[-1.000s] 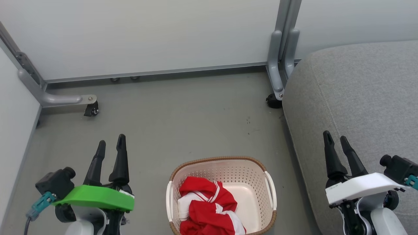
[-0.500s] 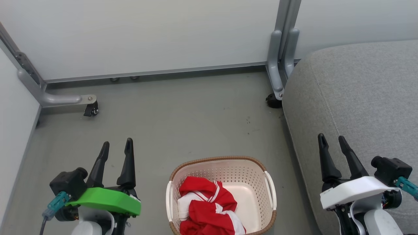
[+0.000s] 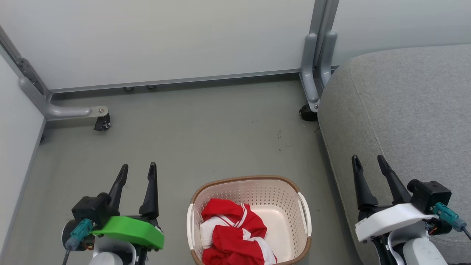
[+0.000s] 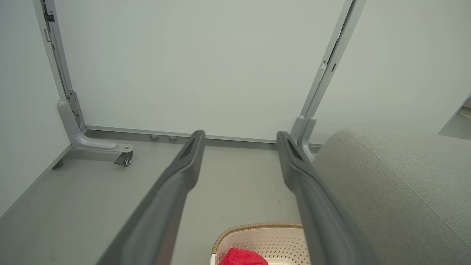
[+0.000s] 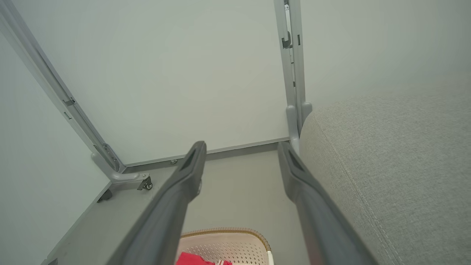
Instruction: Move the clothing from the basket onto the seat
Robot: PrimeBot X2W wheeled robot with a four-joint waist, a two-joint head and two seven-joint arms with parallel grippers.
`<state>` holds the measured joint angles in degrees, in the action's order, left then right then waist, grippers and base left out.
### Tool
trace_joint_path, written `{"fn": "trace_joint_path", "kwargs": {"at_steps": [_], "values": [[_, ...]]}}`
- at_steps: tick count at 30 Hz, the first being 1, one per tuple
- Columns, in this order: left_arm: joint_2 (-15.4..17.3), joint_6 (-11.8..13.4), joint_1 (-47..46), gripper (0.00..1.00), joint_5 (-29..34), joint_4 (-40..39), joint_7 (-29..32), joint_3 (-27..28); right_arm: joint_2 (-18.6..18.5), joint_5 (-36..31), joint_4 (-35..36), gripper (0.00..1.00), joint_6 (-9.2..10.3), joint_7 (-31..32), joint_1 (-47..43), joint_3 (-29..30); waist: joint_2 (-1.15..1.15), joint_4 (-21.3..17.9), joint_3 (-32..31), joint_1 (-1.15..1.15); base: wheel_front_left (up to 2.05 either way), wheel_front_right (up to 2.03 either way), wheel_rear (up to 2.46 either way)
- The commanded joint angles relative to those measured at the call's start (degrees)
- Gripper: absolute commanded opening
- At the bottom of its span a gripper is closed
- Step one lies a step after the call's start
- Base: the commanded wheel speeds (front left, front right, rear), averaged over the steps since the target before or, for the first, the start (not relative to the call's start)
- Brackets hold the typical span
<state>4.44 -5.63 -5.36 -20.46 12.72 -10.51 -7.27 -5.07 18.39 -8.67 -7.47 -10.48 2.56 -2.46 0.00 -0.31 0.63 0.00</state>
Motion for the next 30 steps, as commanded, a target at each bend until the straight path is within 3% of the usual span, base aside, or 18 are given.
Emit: {"fn": "trace_joint_path", "kwargs": {"at_steps": [1,30], "values": [[0.38,0.13,-0.95,1.0,1.55,-0.22,-0.49,-0.06,-0.23,-1.48,0.15,1.0,-0.03,-0.54,-0.27,-0.13,0.0,0.0,0.0,0.0,0.0,0.0,0.0],[-0.85,-0.28,0.01,1.0,12.04,2.86,-3.8,0.34,0.79,-12.71,0.05,1.0,-0.03,-2.18,-1.39,-0.18,0.0,-0.03,0.15,0.0,0.0,0.0,0.0]]}}
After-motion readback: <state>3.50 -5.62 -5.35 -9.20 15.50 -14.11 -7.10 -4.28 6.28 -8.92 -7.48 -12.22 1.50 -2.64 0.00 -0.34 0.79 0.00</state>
